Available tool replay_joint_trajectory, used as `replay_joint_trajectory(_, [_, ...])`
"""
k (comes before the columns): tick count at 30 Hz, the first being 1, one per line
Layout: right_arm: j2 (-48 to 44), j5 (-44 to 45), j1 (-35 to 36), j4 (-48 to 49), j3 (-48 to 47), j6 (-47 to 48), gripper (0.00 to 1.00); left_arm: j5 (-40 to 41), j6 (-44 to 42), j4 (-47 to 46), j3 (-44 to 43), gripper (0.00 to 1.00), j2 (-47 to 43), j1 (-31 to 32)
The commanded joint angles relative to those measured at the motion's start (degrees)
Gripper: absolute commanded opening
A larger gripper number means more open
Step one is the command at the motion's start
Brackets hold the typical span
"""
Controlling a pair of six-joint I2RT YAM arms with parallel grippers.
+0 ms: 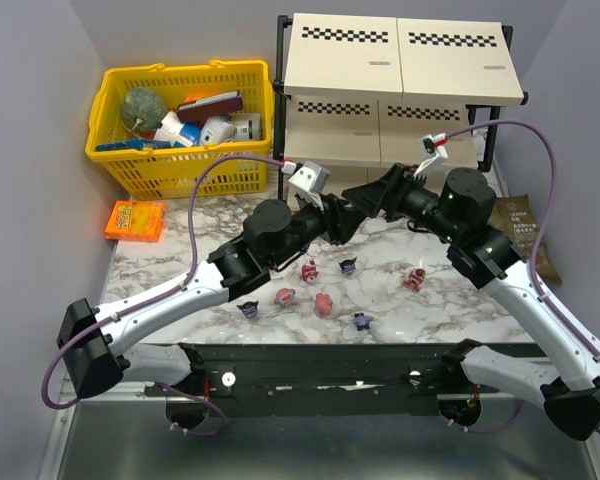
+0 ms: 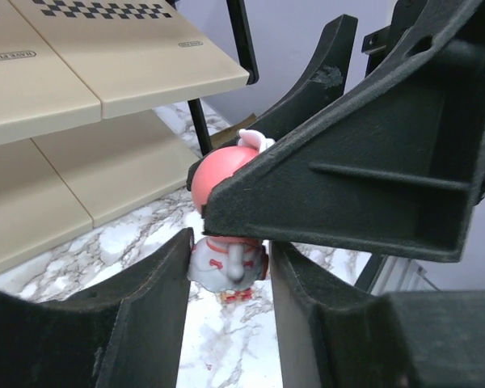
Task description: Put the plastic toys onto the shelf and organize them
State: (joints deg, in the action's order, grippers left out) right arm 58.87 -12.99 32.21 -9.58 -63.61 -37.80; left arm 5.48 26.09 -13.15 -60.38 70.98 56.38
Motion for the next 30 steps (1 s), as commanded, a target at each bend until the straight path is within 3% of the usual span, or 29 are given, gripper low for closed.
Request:
replay_joint_trajectory(1, [1.2,8.9,0.4,-3.6,-2.7,3.4,0.11,1.6,-1.6,-1.6,-0.9,0.8,-1.2,0.5])
replay_joint_trajectory(3, [1.5,11.7,0.3,-5.0,-4.1,6.0,0.09,2.6,-2.0,-1.2,-0.4,0.96,-2.5,0.5])
replay_joint_trajectory(4, [1.7,15.0,0.3,-5.4,-4.5,6.9,0.09,3.0,-2.4,-0.9,-0.1,0.99,-2.9,0.5])
replay_joint_trajectory(12, [3.7,28.9,-2.5,-6.8,-7.3,19.3,0.08,10.0,-6.1,4.0,4.6,0.99,-10.8,0.4])
replay_joint_trajectory(18, [5.0,28.6,-10.1,2.4,-2.8,28.3,0.07,12.2,-6.0,7.3,8.0,0.99,-14.5,0.4])
replay_joint_trajectory(30, [10.4,24.5,-20.6,16.6,2.6,32.9,0.06,13.2,-6.1,10.4,7.9,0.99,-14.7,0.3])
